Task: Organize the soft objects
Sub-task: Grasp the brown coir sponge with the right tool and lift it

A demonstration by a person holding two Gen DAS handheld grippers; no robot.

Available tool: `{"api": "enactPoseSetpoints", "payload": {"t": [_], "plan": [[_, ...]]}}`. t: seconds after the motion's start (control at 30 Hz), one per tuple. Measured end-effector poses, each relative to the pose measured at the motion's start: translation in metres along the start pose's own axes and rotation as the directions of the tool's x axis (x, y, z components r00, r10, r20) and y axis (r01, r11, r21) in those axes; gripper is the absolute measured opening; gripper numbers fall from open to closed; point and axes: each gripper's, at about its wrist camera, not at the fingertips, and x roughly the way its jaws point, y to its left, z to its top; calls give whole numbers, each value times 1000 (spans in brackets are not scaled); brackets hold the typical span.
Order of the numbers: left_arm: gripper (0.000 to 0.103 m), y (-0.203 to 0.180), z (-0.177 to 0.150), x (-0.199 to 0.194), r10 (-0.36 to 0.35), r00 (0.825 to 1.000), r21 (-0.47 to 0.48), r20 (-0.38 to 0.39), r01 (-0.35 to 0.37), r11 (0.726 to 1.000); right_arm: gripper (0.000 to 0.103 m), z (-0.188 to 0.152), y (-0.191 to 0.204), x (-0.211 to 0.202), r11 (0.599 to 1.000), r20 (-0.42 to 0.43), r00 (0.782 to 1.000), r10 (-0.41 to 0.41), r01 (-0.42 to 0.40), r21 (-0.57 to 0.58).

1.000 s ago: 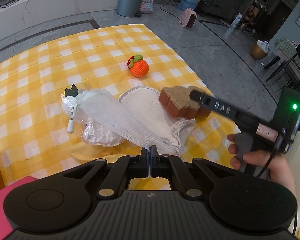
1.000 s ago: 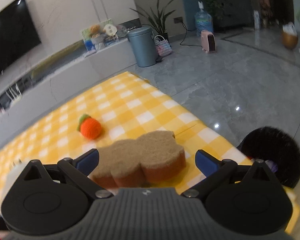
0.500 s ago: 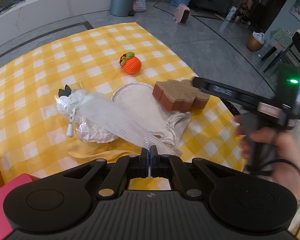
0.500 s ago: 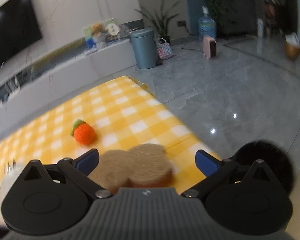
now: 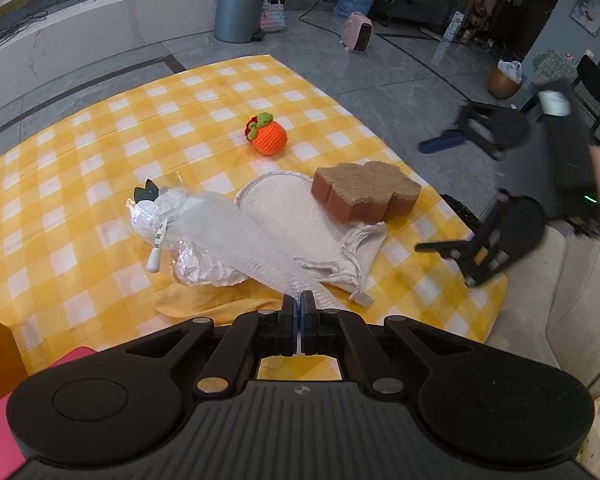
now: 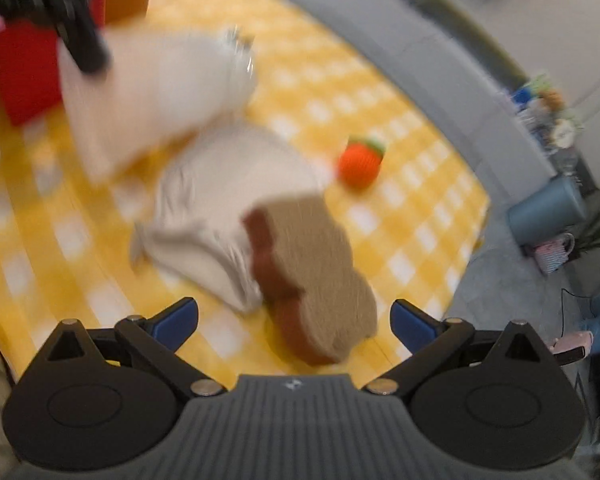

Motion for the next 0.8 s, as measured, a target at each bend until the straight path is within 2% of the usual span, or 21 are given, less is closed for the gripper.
{"api": "enactPoseSetpoints", "payload": {"t": [0.13, 0.27, 0.43, 0.5, 0.57, 0.7, 0.8], "plan": [[1, -1, -3, 2, 17, 1000, 22, -3, -17, 1000, 100, 2, -22, 21, 998, -36, 998, 60, -61, -27], [1, -1, 1, 14, 17, 1000, 19, -12, -16, 1000, 98, 8, -35, 40, 984, -83, 982, 168, -172, -40], [1, -4, 4, 29, 15, 999, 26, -32, -14, 1000, 92, 4, -43, 63, 984, -101, 981, 167, -172, -38], [1, -7, 5, 35, -1, 999, 33, -37, 2, 999, 83, 0, -47, 68, 979, -75, 976, 203, -205, -18], [1, -10, 7, 40, -7, 999, 29, -41, 8, 1000, 74, -4, -51, 64, 973, -12, 973, 230, -230, 20], [1, -19, 5, 41, -12, 999, 50, -34, 13, 999, 71, -13, -47, 56, 977, 50, 979, 196, -199, 78], [1, -23, 3, 37, -4, 1000, 55, -28, 5, 998, 71, -23, -31, 41, 987, 98, 984, 147, -153, 49]]}}
